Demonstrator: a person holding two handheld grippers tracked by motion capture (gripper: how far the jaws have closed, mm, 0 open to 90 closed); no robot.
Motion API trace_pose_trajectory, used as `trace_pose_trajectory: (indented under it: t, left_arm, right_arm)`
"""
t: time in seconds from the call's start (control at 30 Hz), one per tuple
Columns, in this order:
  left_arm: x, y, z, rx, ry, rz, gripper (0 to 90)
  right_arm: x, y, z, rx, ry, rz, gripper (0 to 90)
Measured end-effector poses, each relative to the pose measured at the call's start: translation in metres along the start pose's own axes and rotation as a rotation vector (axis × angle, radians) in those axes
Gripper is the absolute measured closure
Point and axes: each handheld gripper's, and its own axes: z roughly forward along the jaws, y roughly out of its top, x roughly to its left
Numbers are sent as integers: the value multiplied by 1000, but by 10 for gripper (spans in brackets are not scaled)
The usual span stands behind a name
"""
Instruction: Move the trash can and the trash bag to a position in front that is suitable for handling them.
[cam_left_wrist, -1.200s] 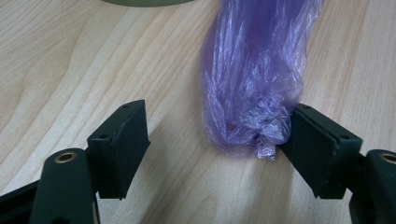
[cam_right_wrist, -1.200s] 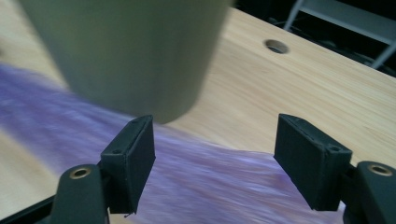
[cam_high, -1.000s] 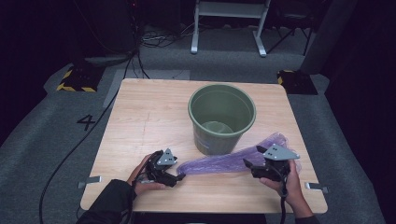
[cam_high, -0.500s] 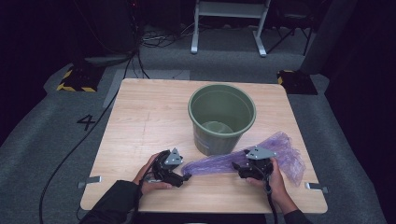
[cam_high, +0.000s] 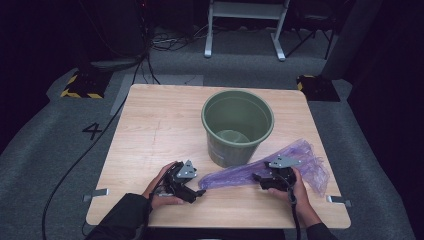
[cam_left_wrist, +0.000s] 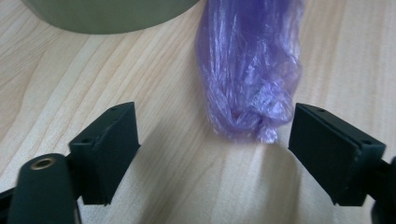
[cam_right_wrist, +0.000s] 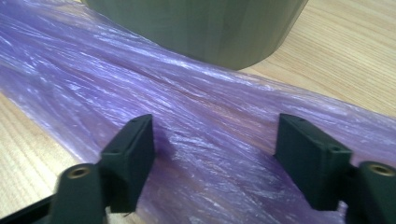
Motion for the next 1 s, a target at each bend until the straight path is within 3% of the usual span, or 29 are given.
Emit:
trace_pose_trajectory:
  t: [0.23, 0.37, 0.6, 0.7, 0.87, 1.0]
  left_arm:
    - [4, -5, -15, -11, 20, -6, 157]
    - [11, -16, -27, 11, 51, -12, 157]
    - [25, -40, -44, 35, 96, -74, 158]
    - [25, -48, -48, 46, 87, -81, 158]
    - [27, -58, -55, 18, 92, -113, 155]
    - [26, -59, -55, 10, 100, -103, 152]
  right_arm:
    - [-9, -3, -3, -13, 16, 21, 536]
    - [-11, -3, -4, -19, 20, 18, 654]
    - [-12, -3, -5, -21, 18, 14, 827]
    - [-11, -3, -5, -21, 10, 13, 850]
    - [-11, -3, -4, -22, 8, 11, 879]
    - [-11, -2, -4, -32, 10, 7, 889]
